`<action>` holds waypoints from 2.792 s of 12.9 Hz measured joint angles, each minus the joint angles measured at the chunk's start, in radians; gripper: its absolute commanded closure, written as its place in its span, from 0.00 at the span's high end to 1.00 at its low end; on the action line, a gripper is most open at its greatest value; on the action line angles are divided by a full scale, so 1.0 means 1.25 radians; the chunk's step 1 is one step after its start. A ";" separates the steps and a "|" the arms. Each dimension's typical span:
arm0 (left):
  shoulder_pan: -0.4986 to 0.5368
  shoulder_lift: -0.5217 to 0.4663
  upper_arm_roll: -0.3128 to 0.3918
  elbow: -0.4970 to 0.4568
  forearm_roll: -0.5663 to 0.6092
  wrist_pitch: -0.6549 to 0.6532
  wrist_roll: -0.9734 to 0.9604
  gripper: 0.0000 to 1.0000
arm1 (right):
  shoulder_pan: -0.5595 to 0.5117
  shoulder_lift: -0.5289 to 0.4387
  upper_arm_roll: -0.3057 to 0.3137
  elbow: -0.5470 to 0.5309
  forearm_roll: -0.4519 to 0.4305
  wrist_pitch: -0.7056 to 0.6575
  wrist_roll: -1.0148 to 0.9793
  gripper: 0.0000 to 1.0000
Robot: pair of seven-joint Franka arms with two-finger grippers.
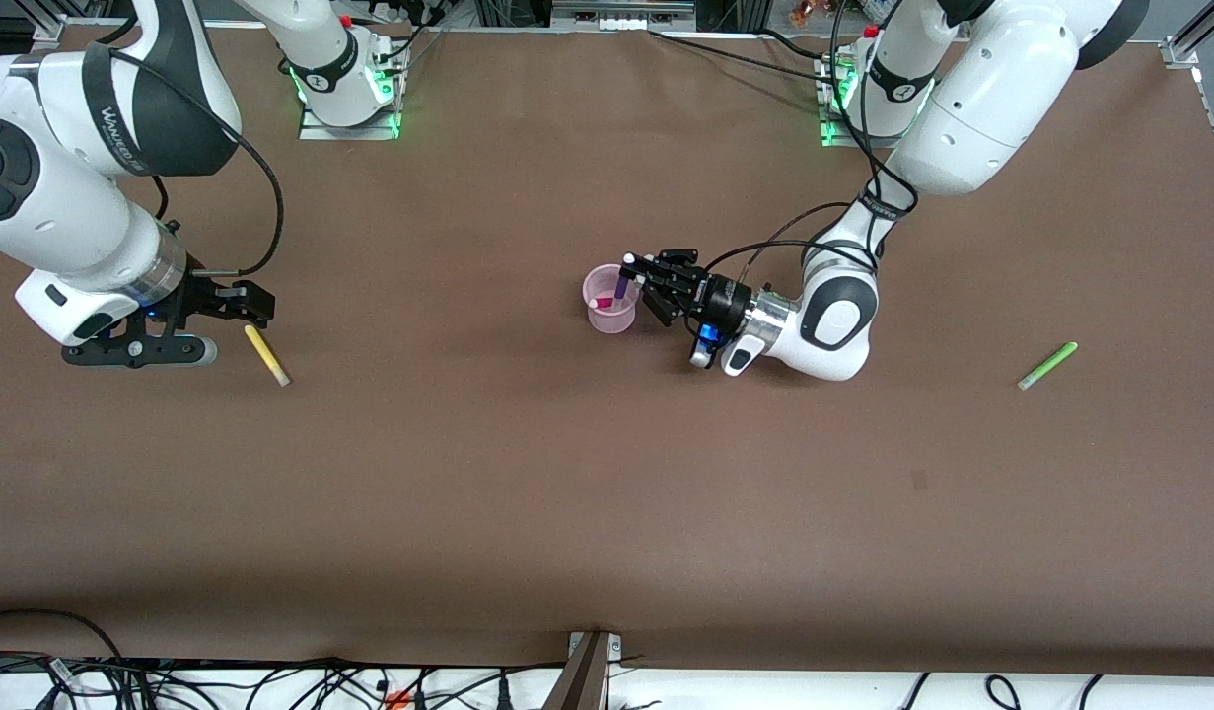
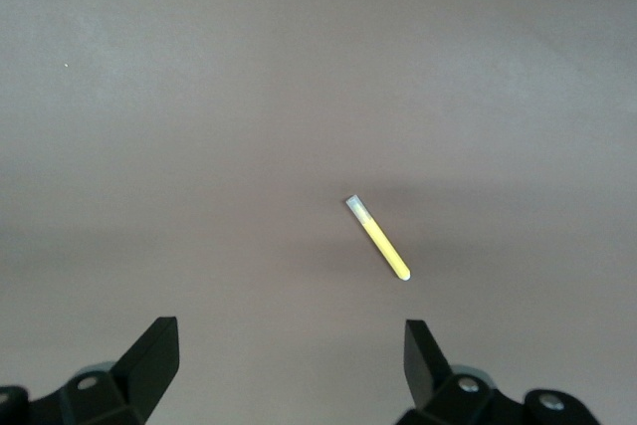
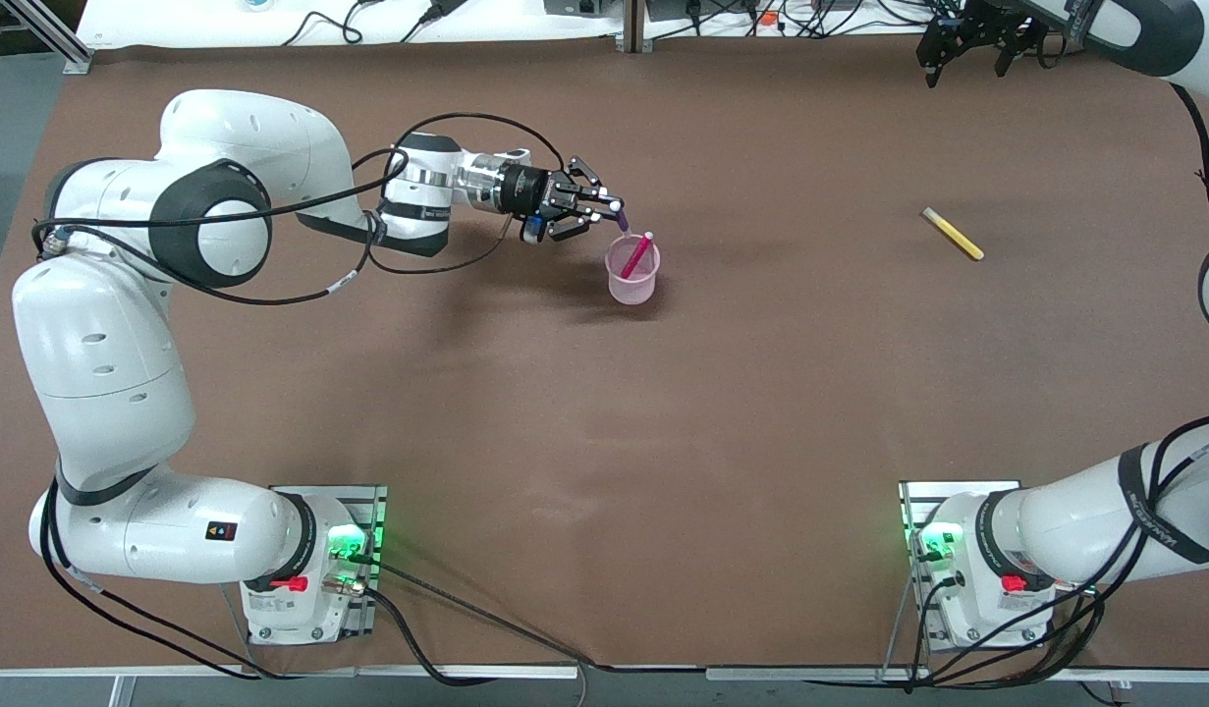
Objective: Organize pens into pink holder with both arms
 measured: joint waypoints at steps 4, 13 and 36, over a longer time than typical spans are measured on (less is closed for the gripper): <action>-0.001 0.032 0.000 0.000 0.000 0.001 0.044 0.00 | 0.000 0.000 0.000 0.000 0.000 0.000 0.000 1.00; -0.012 0.032 0.000 0.003 0.000 0.038 0.045 0.18 | 0.000 0.000 0.000 0.000 0.000 -0.002 0.000 1.00; 0.072 -0.339 0.061 0.080 0.620 0.006 -0.242 1.00 | -0.006 -0.020 -0.033 0.029 0.154 -0.054 -0.002 1.00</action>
